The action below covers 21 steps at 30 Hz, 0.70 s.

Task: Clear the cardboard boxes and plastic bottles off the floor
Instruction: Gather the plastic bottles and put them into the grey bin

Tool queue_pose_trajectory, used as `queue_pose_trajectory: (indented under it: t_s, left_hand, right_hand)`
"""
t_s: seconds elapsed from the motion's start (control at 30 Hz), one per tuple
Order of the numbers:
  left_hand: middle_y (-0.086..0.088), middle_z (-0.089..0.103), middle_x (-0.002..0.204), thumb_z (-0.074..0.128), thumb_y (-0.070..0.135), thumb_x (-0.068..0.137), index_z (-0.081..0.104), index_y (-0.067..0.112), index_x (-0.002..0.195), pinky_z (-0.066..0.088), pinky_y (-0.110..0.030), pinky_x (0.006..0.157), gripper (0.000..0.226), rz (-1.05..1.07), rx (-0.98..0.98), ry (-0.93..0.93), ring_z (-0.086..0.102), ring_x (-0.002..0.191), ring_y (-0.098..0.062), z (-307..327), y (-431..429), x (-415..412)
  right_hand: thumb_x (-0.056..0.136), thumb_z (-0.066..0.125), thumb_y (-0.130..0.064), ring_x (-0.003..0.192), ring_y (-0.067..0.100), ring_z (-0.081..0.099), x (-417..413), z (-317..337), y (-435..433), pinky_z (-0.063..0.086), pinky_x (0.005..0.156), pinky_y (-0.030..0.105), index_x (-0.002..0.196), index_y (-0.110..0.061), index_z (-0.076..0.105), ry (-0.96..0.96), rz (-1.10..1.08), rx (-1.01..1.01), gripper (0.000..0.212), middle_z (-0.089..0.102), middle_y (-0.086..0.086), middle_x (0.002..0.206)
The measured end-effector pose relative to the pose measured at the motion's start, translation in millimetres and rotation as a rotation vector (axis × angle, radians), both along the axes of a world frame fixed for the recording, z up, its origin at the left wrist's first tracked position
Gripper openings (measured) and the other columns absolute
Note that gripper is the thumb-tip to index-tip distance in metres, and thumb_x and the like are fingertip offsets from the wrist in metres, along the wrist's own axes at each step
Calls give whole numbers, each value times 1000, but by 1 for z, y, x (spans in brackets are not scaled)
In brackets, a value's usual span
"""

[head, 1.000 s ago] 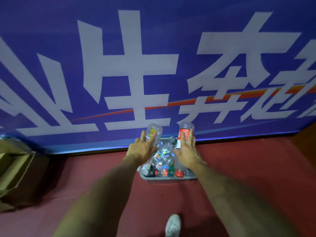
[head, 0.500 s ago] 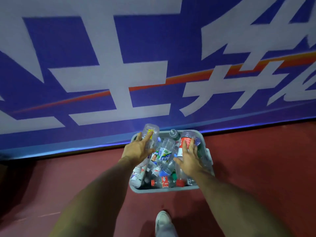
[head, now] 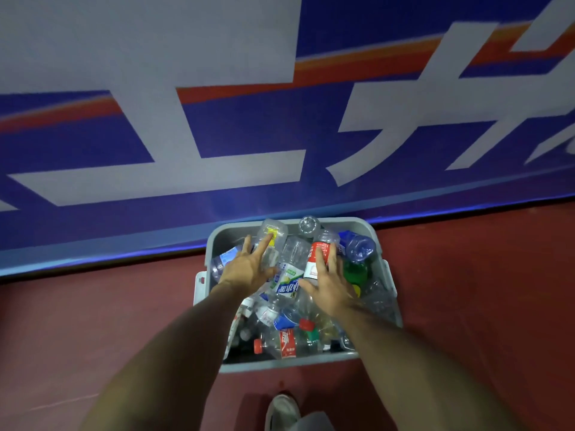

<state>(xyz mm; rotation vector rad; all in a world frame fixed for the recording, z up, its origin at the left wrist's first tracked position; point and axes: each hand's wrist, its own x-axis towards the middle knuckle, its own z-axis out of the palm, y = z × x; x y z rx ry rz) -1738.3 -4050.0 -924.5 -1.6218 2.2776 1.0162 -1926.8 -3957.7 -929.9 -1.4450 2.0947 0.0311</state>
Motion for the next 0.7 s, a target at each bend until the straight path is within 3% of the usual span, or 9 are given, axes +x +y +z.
queue_pose_trajectory:
  t_s: [0.17,0.3,0.37,0.47,0.6,0.7]
  left_hand:
    - [-9,-15,166,64,52,92,-5,47,156,33,-52,115,95,-18,83,-31,17,151,-36,2,8,6]
    - [-7,-9,167,59,62,90,-4,51,154,24,-61,117,91,-61,59,-117,8,153,-34,45,26,8]
    - [-8,-1,168,56,63,90,2,52,154,21,-62,117,85,-62,25,-149,7,153,-32,81,33,10]
    - [-10,7,167,54,61,91,11,50,155,22,-60,115,77,-46,-48,-145,8,152,-30,141,42,16]
    - [-11,11,165,50,56,95,19,44,155,24,-63,114,68,-58,-120,-109,11,150,-32,231,64,32]
    - [-10,10,165,49,55,94,22,43,154,25,-65,112,67,-76,-186,-106,10,150,-32,302,88,47]
  right_hand:
    - [99,38,-62,152,34,-12,0,17,4,40,110,49,158,-28,-16,54,4,66,87,-29,10,162]
    - [96,56,-52,153,36,6,1,67,17,40,111,47,160,-25,-4,79,-13,80,92,-12,16,166]
    - [94,60,-51,148,35,19,2,102,22,38,112,49,159,-25,7,118,-8,86,88,4,15,164]
    - [96,52,-54,145,34,22,6,165,31,35,113,49,157,-27,15,176,19,66,77,13,14,161]
    - [97,49,-54,145,34,21,23,253,54,36,109,47,153,-29,26,184,-12,2,65,12,14,161]
    - [93,53,-55,143,33,23,37,322,83,36,108,48,153,-31,26,185,-30,-40,70,11,12,161]
